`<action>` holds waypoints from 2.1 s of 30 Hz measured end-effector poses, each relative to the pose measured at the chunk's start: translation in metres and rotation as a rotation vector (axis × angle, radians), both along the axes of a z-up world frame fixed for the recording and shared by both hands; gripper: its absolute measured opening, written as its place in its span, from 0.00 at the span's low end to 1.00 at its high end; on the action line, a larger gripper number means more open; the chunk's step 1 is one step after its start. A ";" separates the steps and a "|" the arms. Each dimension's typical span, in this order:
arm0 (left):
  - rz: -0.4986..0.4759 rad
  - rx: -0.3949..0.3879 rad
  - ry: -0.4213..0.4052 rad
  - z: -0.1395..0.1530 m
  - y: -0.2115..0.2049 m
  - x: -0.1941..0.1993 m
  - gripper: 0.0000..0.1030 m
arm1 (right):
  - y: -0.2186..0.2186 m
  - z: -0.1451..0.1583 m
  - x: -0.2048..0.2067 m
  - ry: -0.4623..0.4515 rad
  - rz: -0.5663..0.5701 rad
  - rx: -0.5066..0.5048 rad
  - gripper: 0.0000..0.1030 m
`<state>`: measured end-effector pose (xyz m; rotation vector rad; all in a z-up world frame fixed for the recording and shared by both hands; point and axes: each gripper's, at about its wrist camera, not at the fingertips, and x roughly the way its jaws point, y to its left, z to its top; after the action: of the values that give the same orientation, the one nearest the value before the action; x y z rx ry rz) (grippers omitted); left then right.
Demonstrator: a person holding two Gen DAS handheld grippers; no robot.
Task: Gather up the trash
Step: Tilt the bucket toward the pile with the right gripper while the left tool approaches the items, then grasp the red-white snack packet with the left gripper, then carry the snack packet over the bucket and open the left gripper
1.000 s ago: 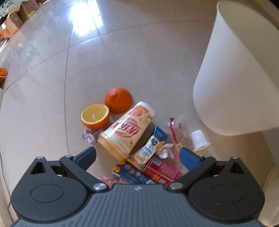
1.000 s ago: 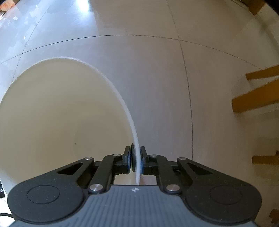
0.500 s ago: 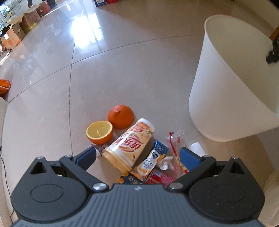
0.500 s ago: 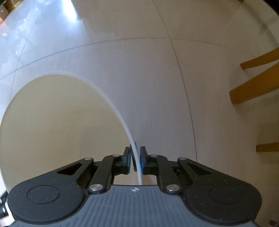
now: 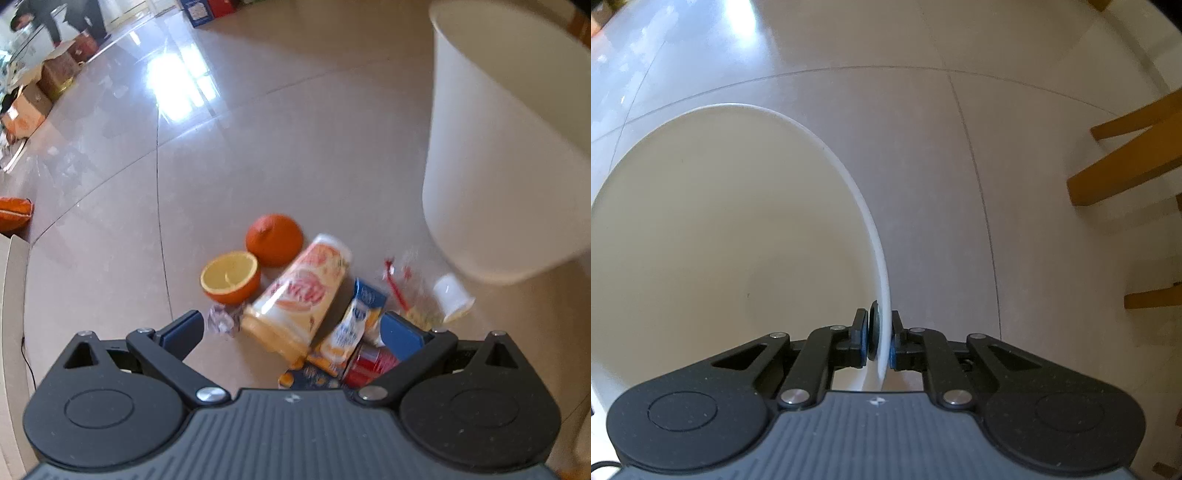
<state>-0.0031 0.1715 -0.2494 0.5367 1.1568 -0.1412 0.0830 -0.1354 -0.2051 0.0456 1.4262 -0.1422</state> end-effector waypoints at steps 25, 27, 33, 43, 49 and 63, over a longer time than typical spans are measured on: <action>0.342 -0.086 0.117 -0.135 0.120 -0.045 0.89 | -0.026 -0.010 0.016 -0.054 -0.054 0.062 0.11; 0.329 -0.085 0.135 -0.145 0.122 -0.044 0.89 | -0.027 -0.014 0.015 -0.055 -0.056 0.060 0.11; 0.345 -0.068 0.143 -0.161 0.127 -0.043 0.80 | -0.025 -0.011 0.016 -0.052 -0.060 0.059 0.11; 0.368 -0.076 0.126 -0.155 0.125 -0.030 0.47 | -0.014 -0.008 0.017 -0.050 -0.055 0.044 0.12; 0.396 -0.028 0.165 -0.126 0.114 -0.013 0.47 | -0.012 -0.008 0.017 -0.047 -0.050 0.043 0.12; 0.094 -0.094 0.113 0.054 0.003 0.037 0.47 | -0.008 -0.001 0.016 -0.050 -0.032 0.048 0.12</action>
<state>0.0343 0.1740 -0.1953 0.3943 1.2769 -0.1463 0.0989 -0.1433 -0.2058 0.1103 1.3789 -0.1321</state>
